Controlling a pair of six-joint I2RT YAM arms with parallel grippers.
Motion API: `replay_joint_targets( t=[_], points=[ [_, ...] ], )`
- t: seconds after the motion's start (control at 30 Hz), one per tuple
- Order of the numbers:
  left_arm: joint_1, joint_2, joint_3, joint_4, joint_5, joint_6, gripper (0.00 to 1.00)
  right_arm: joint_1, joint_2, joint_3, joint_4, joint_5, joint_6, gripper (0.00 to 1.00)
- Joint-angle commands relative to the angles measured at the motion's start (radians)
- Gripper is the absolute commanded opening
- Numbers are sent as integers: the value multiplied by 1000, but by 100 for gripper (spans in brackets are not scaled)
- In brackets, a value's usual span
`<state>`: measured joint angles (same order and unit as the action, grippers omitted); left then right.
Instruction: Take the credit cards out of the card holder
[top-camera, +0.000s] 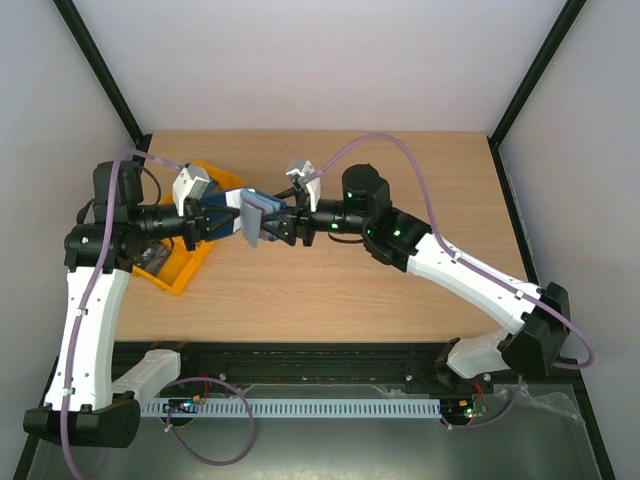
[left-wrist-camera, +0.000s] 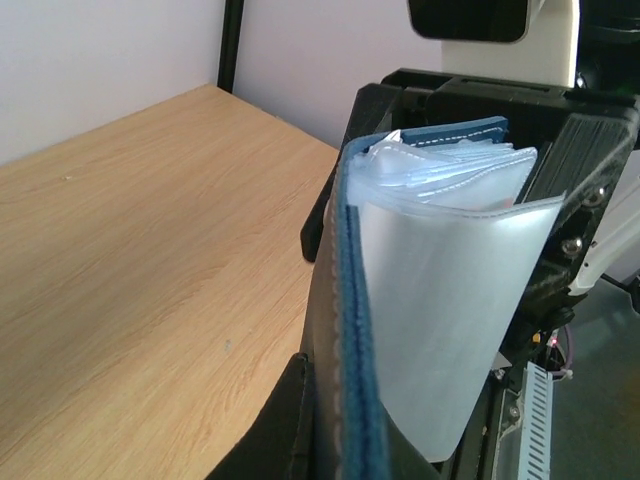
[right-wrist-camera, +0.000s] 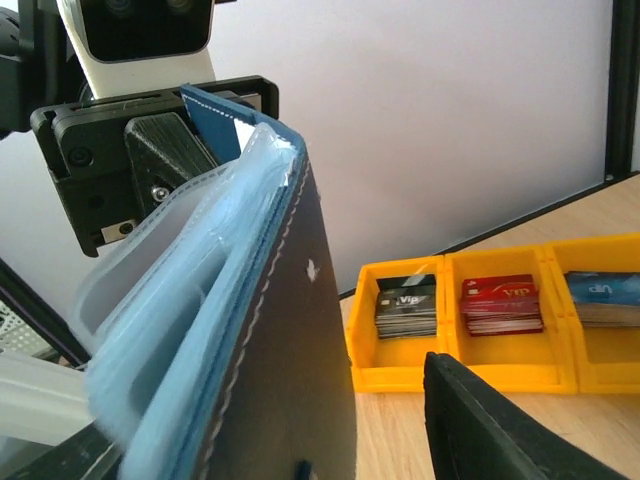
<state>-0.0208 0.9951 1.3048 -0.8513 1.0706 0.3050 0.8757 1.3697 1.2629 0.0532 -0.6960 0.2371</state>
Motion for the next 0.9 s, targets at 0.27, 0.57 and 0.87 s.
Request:
replay_joint_targets(
  t=[0.27, 0.57, 0.87],
  points=[
    [5, -22, -54, 102, -78, -104, 63, 72, 90, 95, 63, 150, 110, 21],
    [6, -24, -91, 141, -247, -128, 99, 103, 164, 202, -122, 481, 223, 2],
    [-13, -4, -107, 178, -320, -152, 99, 173, 244, 363, -234, 677, 233, 2]
  ],
)
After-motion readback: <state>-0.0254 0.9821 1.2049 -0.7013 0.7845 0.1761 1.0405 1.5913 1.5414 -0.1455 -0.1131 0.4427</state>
